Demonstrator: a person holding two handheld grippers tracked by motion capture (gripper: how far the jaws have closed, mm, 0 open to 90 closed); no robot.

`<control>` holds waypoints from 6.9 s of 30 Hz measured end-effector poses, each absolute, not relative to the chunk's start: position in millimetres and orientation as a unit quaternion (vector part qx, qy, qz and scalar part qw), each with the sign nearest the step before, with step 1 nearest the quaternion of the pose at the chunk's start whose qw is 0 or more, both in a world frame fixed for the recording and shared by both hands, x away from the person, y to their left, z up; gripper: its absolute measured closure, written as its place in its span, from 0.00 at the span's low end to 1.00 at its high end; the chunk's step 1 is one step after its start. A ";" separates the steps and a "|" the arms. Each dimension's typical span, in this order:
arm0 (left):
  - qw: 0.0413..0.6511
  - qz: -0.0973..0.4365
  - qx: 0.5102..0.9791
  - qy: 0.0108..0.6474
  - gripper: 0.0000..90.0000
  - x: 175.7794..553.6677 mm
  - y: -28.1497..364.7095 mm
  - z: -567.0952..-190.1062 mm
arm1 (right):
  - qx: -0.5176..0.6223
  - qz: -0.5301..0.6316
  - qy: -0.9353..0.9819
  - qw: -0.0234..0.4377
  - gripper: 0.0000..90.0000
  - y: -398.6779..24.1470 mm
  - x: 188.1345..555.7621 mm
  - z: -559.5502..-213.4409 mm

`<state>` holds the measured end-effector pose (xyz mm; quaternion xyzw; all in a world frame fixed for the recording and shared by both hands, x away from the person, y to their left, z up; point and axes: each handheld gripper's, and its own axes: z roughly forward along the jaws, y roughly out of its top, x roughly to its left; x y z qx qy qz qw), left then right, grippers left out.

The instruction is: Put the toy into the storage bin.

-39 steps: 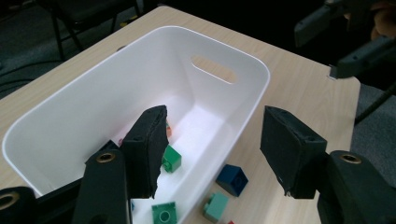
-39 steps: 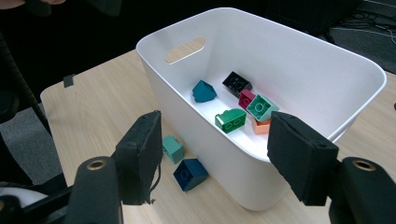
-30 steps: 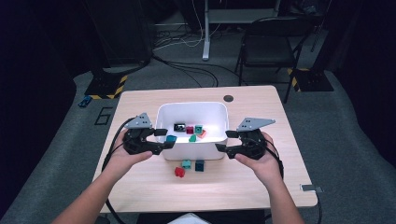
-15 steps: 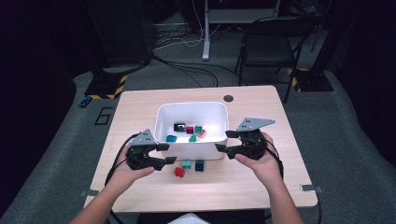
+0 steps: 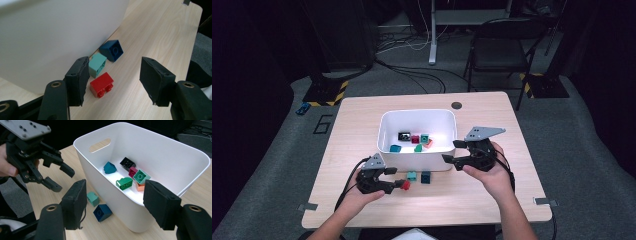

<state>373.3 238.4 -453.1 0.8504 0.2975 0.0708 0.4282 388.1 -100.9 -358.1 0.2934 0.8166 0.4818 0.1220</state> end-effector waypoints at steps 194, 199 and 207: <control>0.434 0.121 0.862 0.234 0.51 427.4 224.6 -329.0 | 0.309 0.483 0.810 0.119 0.39 -109.0 393.2 -362.0; 0.438 0.113 0.860 0.235 0.51 415.6 230.8 -335.9 | 0.309 0.483 0.811 0.120 0.39 -109.0 393.8 -362.6; 0.443 0.099 0.862 0.227 0.52 398.4 232.7 -355.5 | 0.309 0.483 0.810 0.118 0.39 -109.2 394.0 -363.1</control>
